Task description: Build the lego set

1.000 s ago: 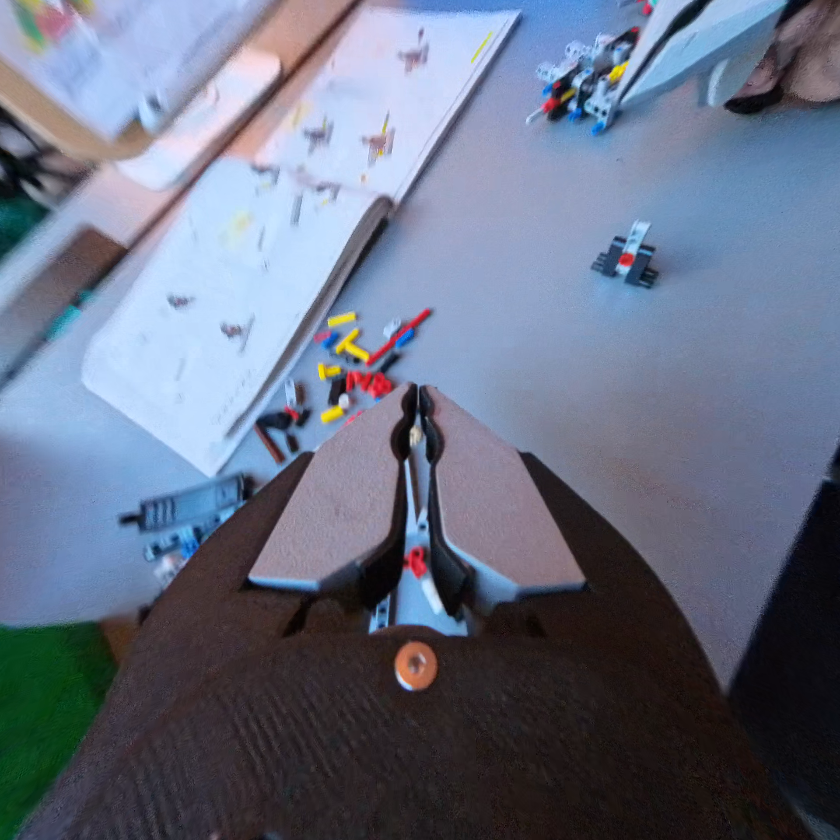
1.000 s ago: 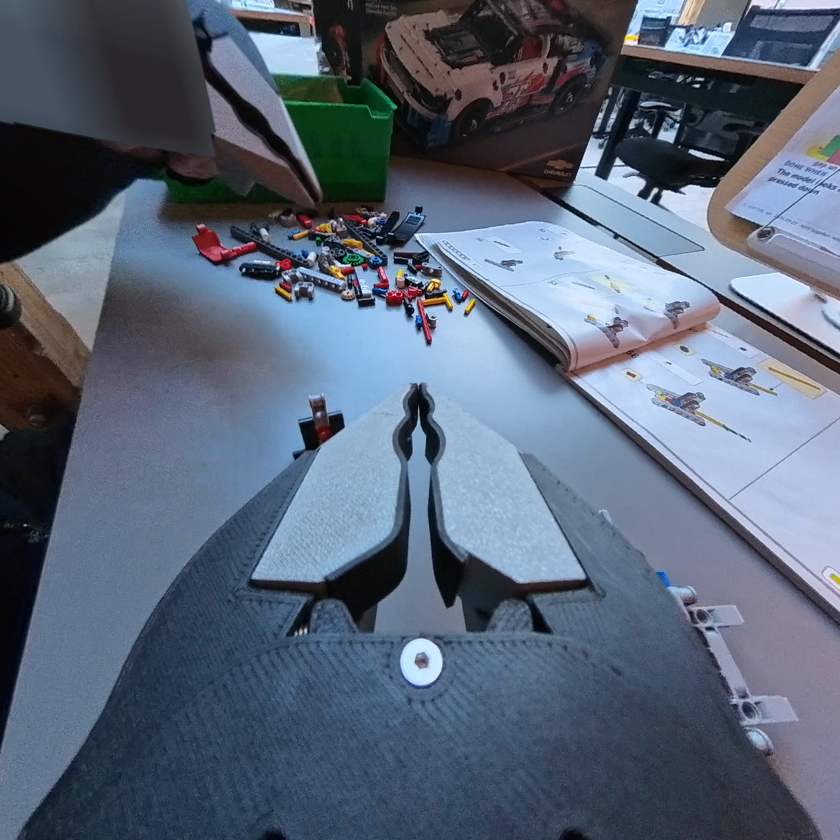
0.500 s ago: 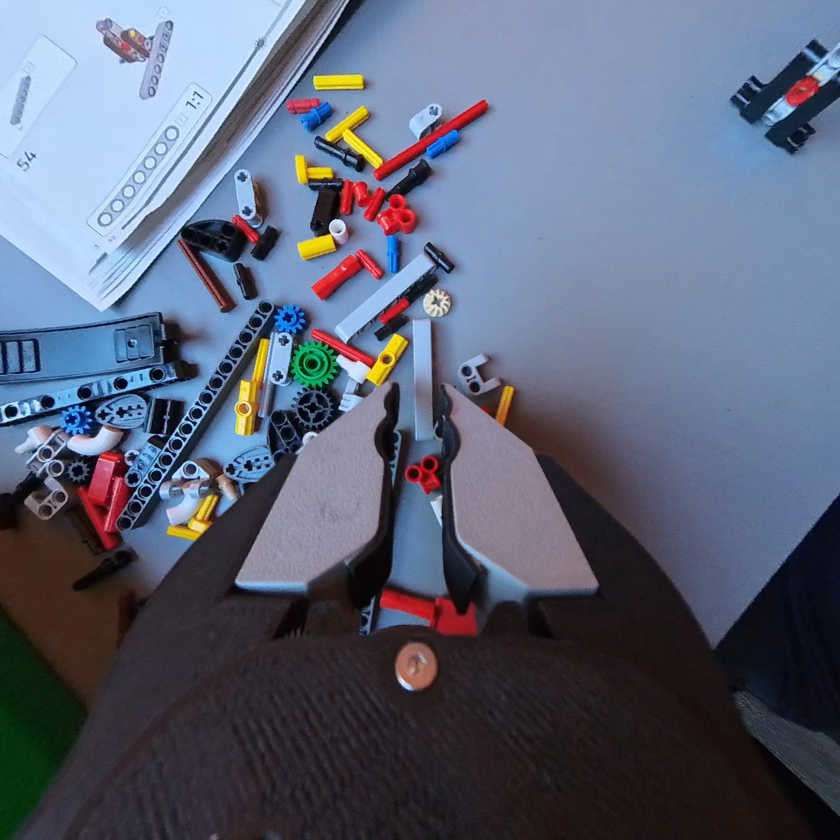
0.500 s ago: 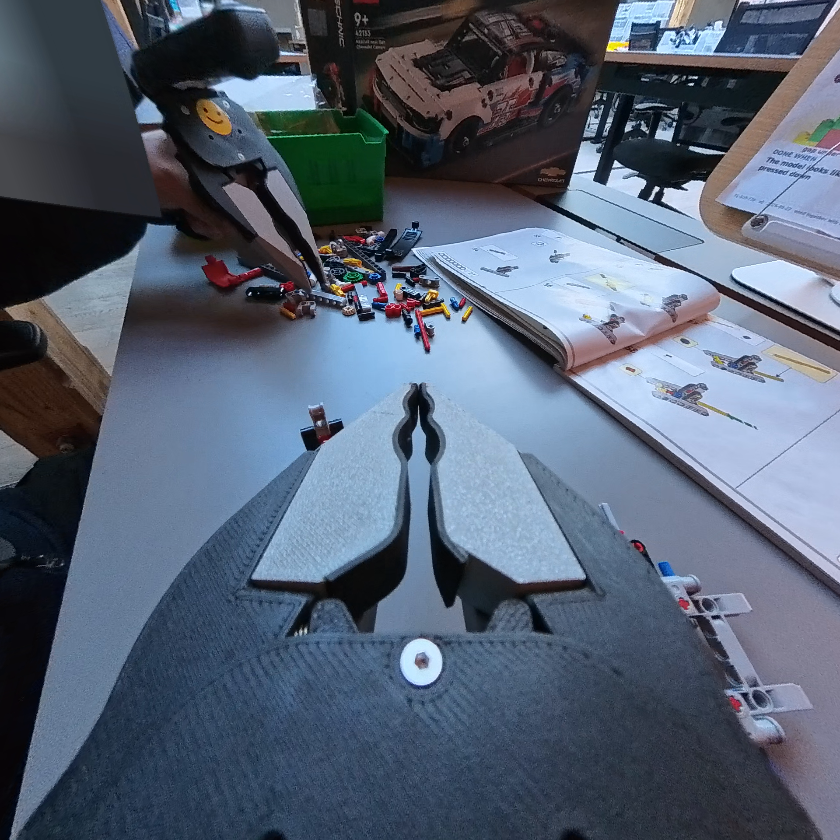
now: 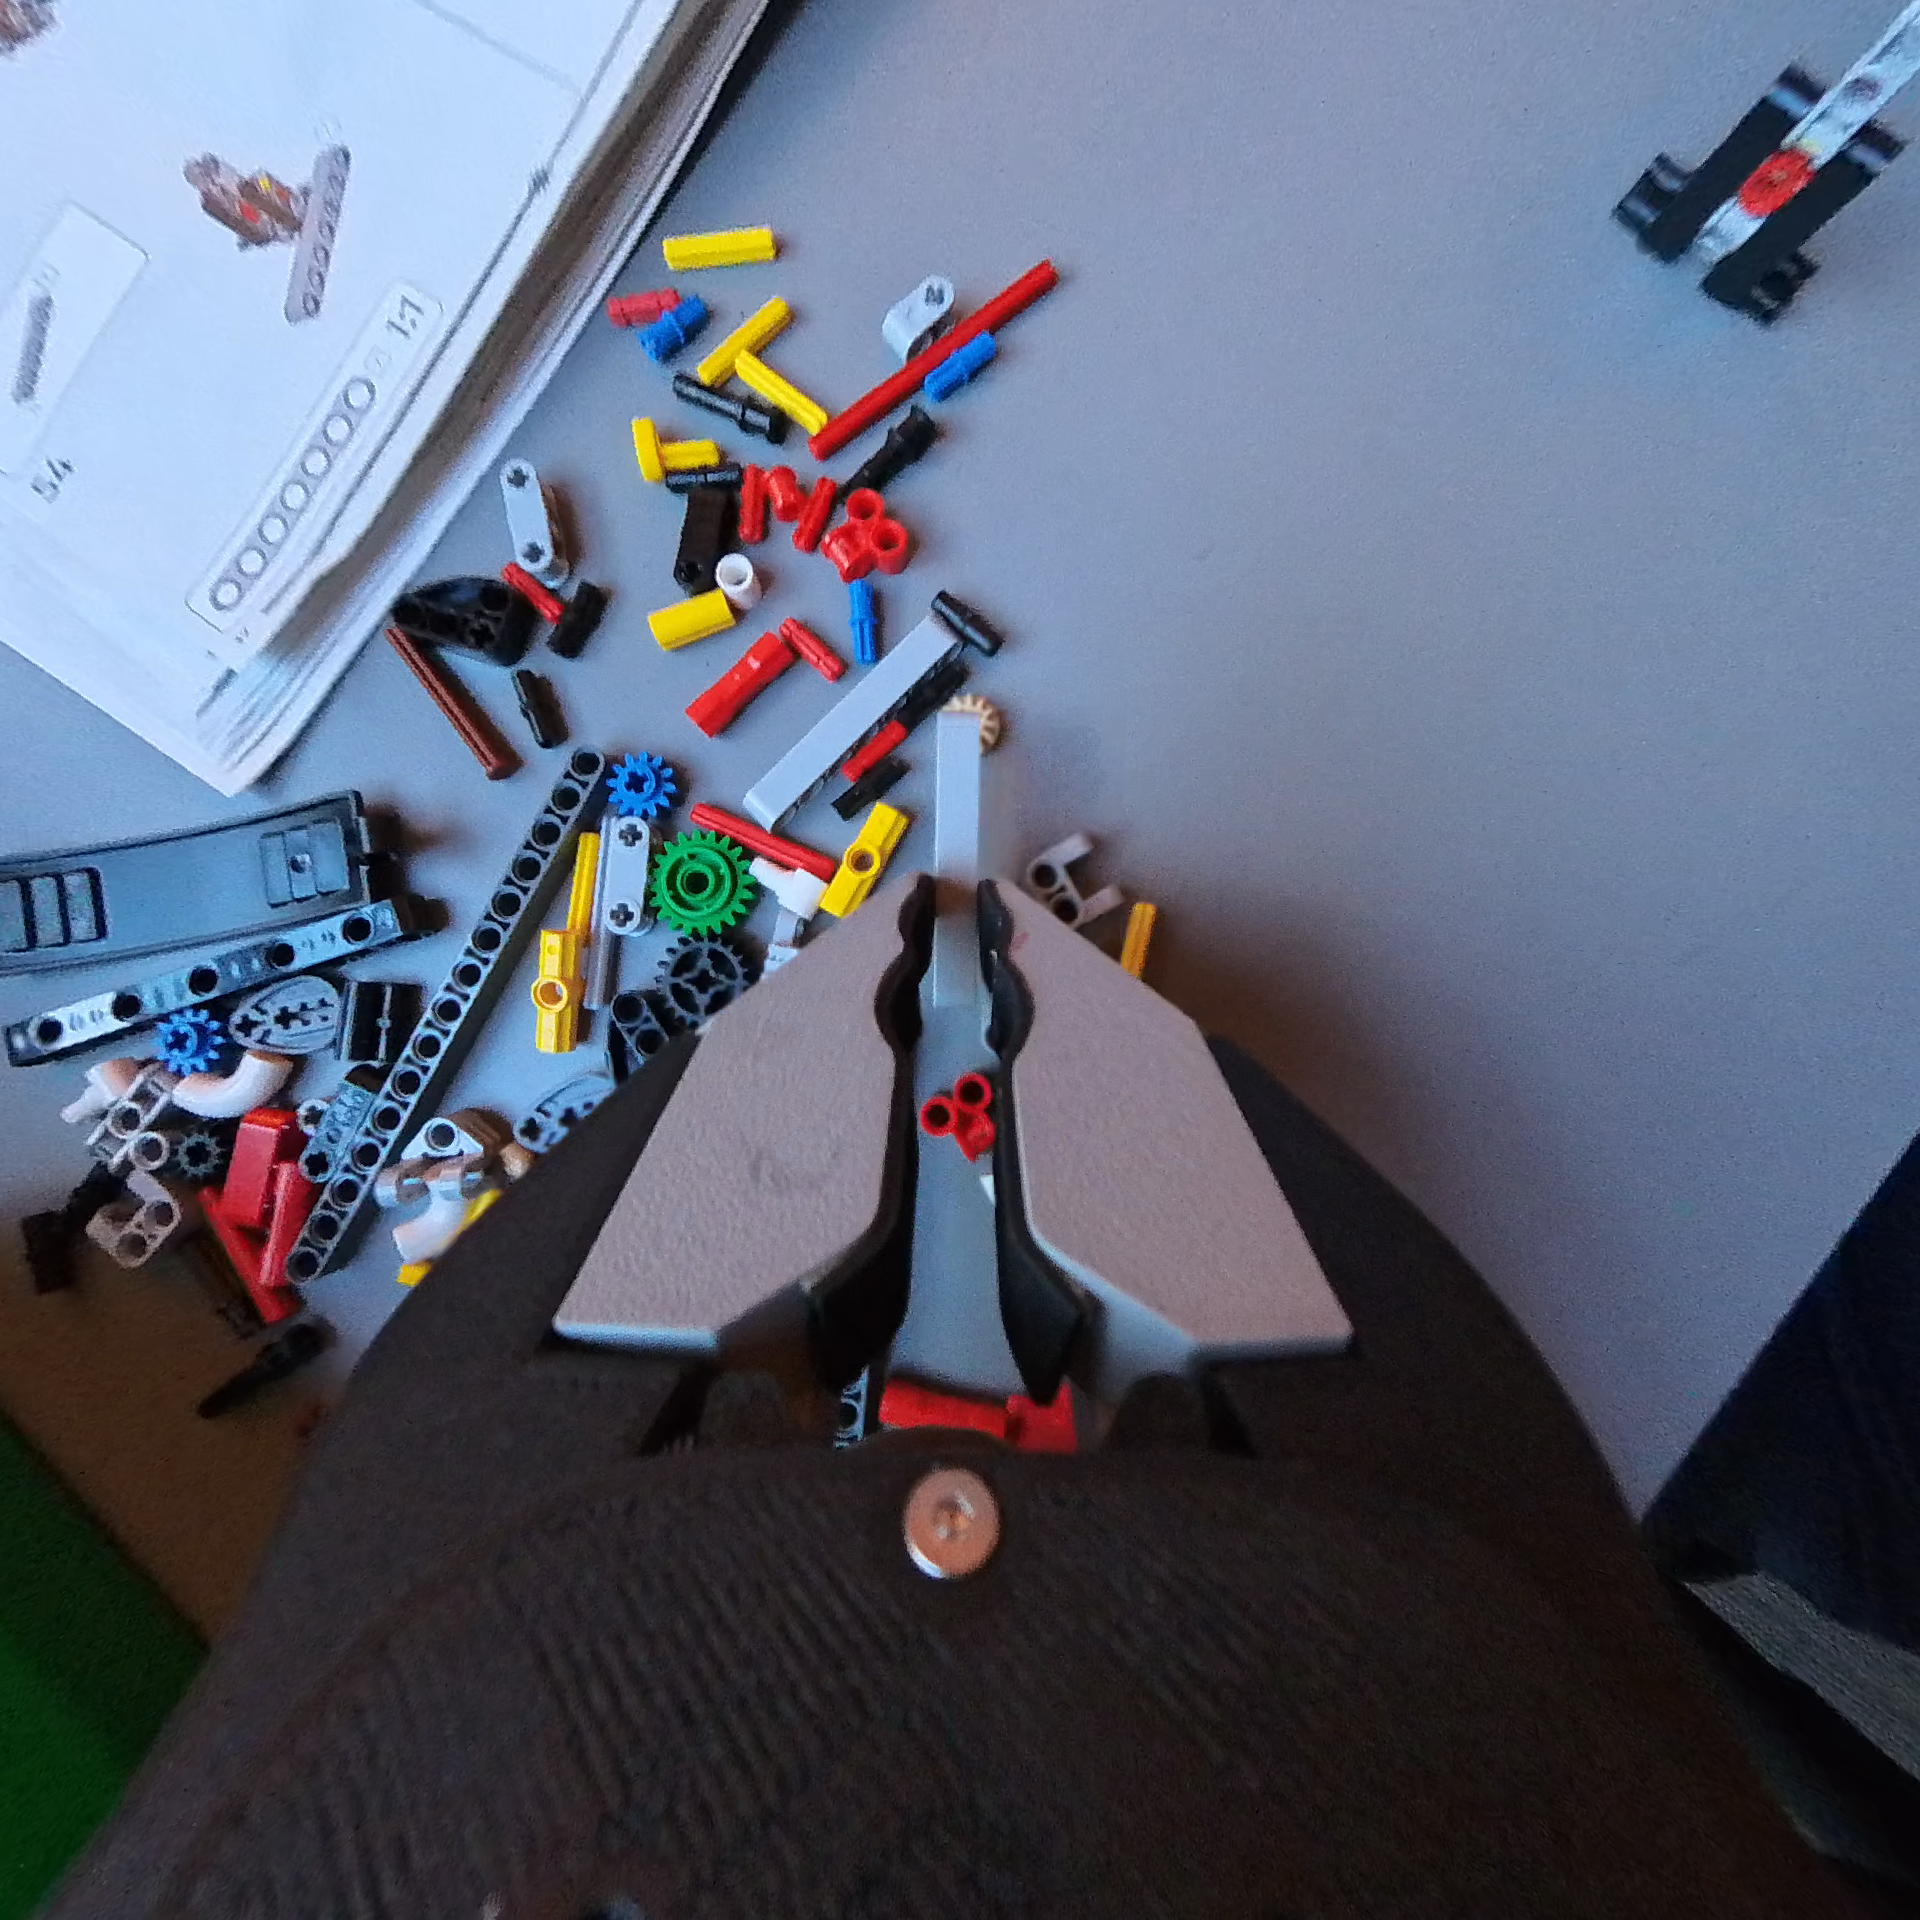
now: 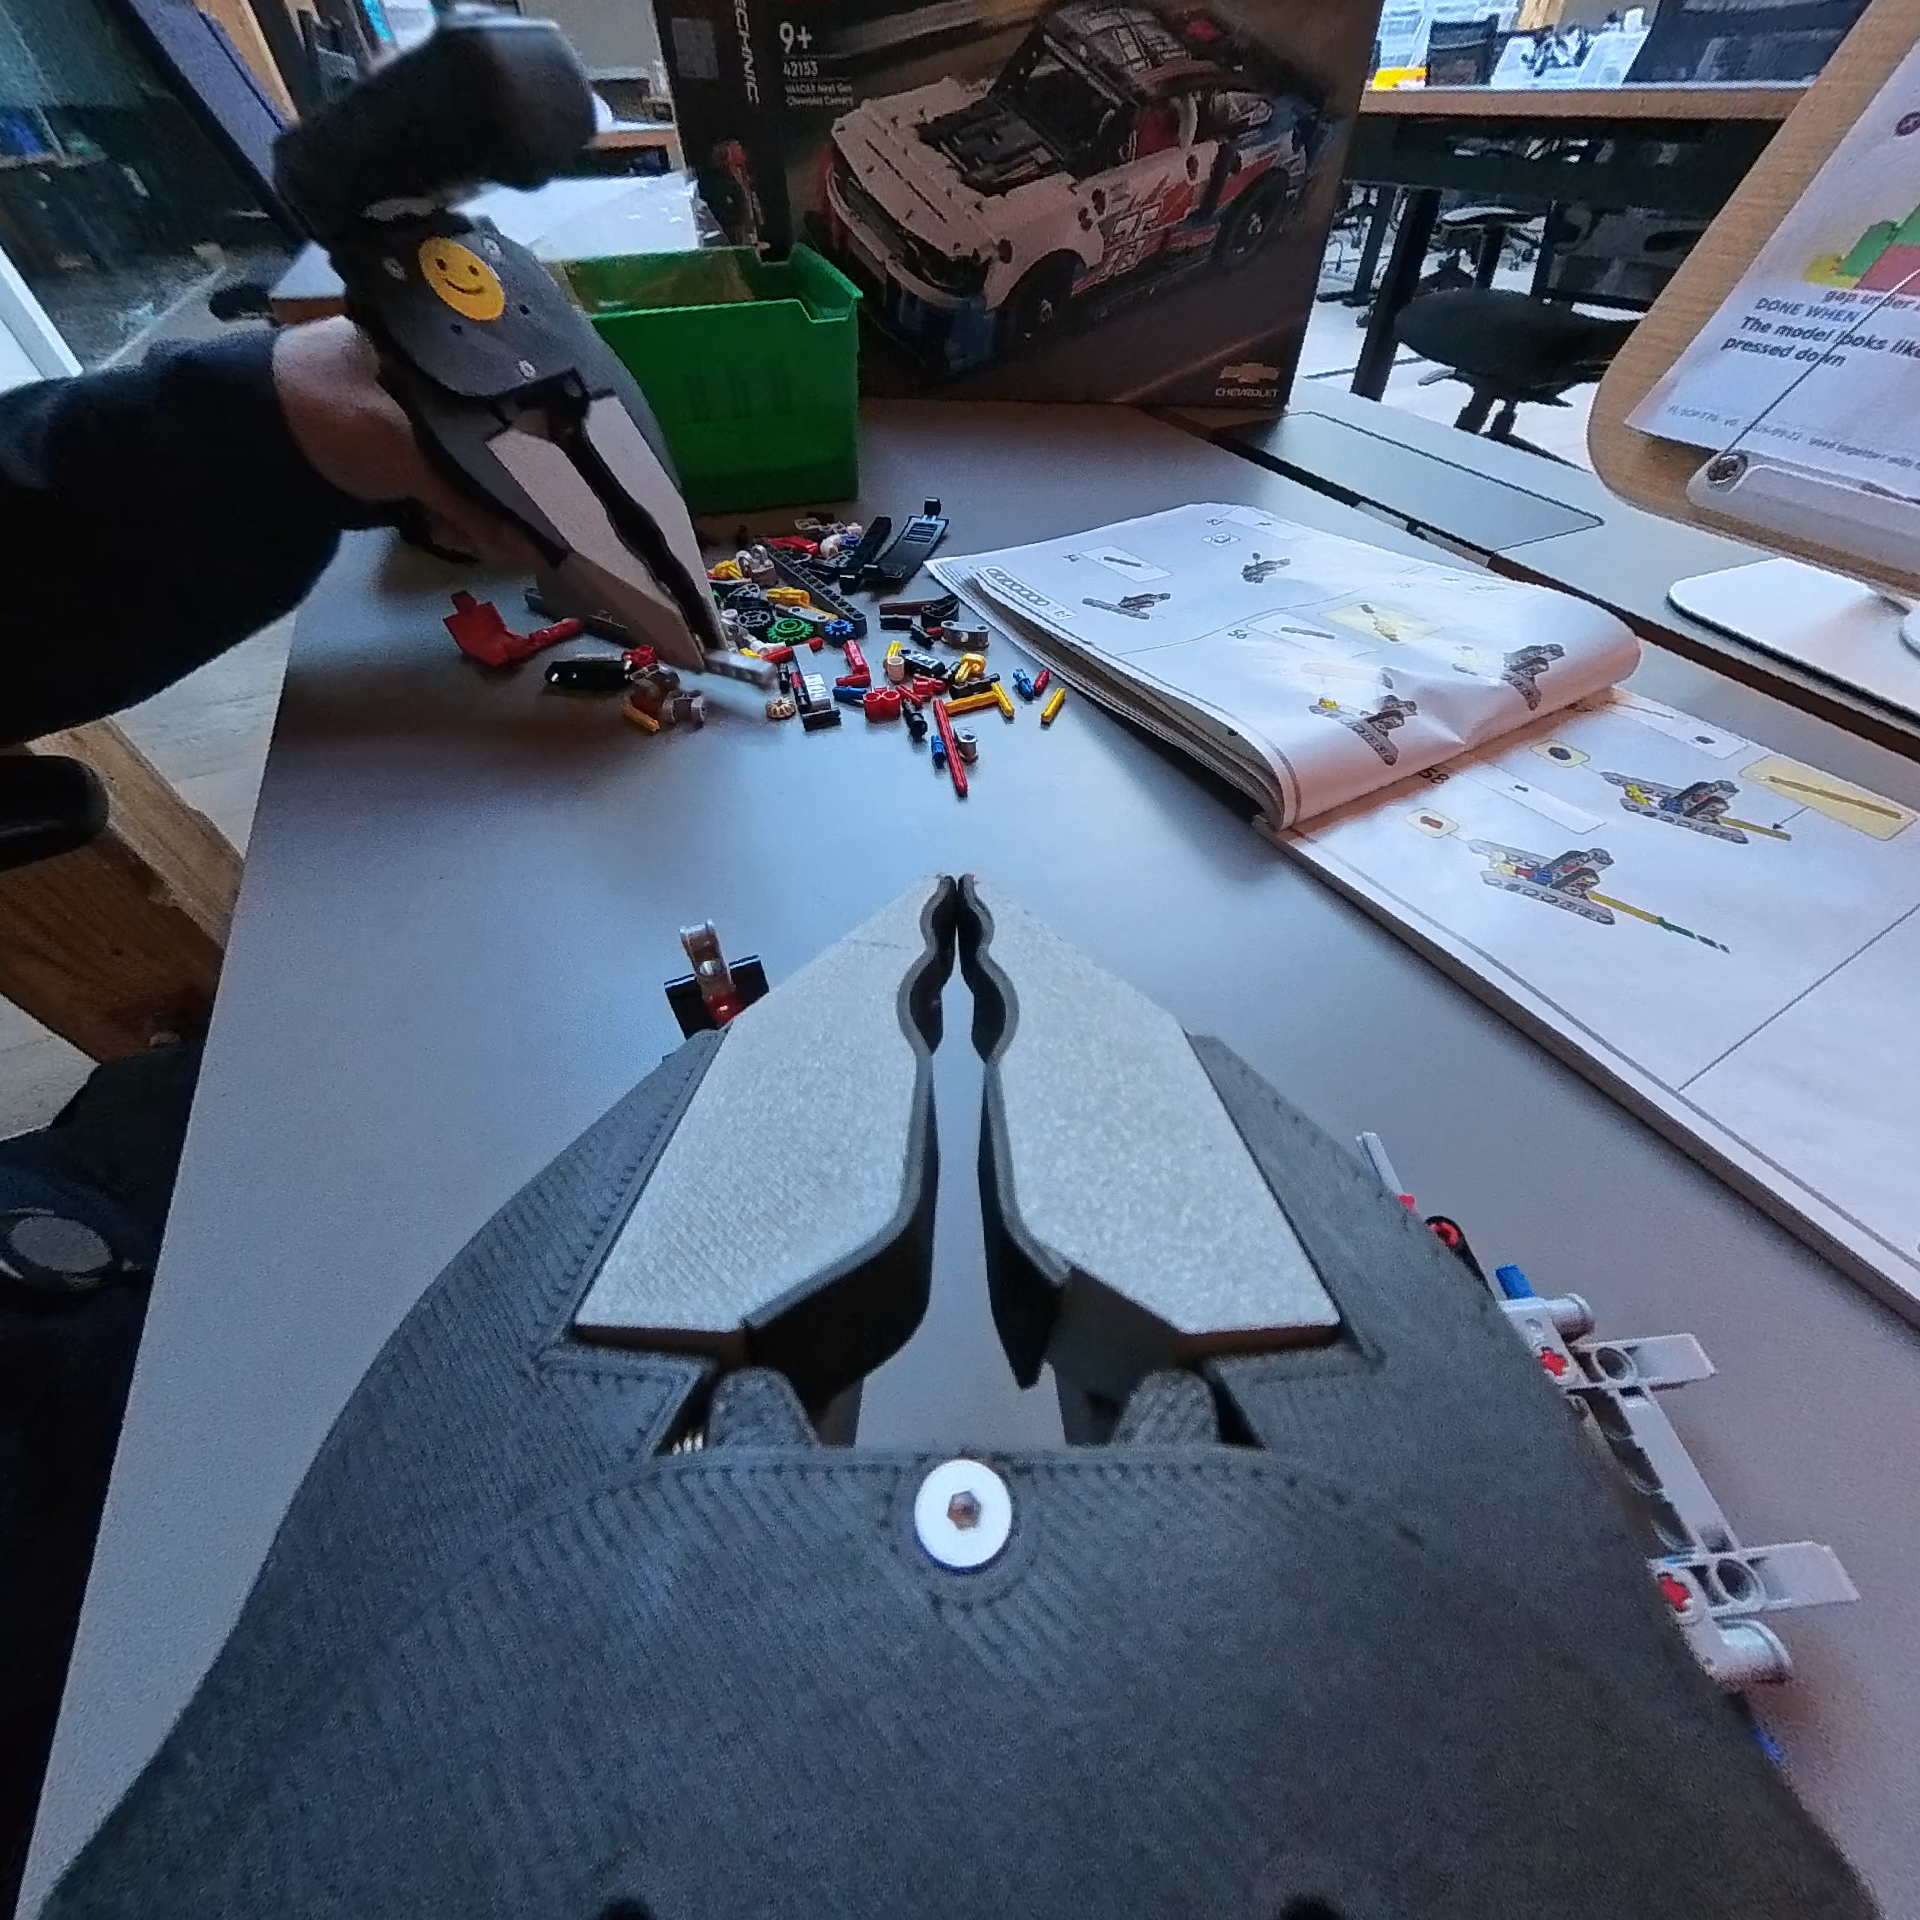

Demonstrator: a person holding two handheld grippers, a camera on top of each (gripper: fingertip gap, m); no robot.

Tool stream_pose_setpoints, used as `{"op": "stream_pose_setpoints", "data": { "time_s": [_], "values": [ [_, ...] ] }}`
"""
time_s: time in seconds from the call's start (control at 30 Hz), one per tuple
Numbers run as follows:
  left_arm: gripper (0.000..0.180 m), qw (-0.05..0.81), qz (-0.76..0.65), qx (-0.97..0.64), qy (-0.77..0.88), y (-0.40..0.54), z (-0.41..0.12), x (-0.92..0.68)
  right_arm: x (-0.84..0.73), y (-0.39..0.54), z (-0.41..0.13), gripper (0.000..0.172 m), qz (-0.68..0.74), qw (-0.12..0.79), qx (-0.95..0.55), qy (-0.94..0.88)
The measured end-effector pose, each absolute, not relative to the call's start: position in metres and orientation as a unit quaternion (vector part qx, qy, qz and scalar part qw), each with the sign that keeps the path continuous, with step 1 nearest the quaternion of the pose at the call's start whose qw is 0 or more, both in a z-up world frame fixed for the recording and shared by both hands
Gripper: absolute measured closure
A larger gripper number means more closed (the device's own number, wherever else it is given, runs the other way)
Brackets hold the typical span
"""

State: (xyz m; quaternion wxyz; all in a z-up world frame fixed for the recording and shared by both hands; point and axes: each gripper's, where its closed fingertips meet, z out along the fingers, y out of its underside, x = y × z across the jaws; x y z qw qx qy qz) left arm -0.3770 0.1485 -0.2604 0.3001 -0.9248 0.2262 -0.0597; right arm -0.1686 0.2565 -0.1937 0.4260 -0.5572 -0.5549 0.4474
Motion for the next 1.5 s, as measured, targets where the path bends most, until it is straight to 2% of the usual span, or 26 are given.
{"op": "stream_pose_setpoints", "data": {
  "time_s": [0.33,0.57,0.7,0.9,1.5],
  "values": [
    [0.175,0.386,-0.104,-0.863,0.309,0.15,-0.211,-0.298,-0.17,0.252,-0.194,0.172,0.445,0.428,-0.55,-0.563],
    [0.175,0.321,-0.148,-0.869,0.348,0.135,-0.252,-0.255,-0.168,0.248,-0.189,0.172,0.451,0.433,-0.541,-0.563],
    [0.175,0.301,-0.116,-0.877,0.358,0.137,-0.271,-0.258,-0.169,0.244,-0.19,0.172,0.453,0.428,-0.537,-0.569],
    [0.174,0.369,-0.144,-0.826,0.401,0.142,-0.272,-0.247,-0.171,0.24,-0.191,0.172,0.451,0.424,-0.531,-0.578],
    [0.174,0.368,-0.147,-0.819,0.415,0.141,-0.272,-0.245,-0.173,0.238,-0.193,0.172,0.453,0.419,-0.532,-0.58]
  ]
}}
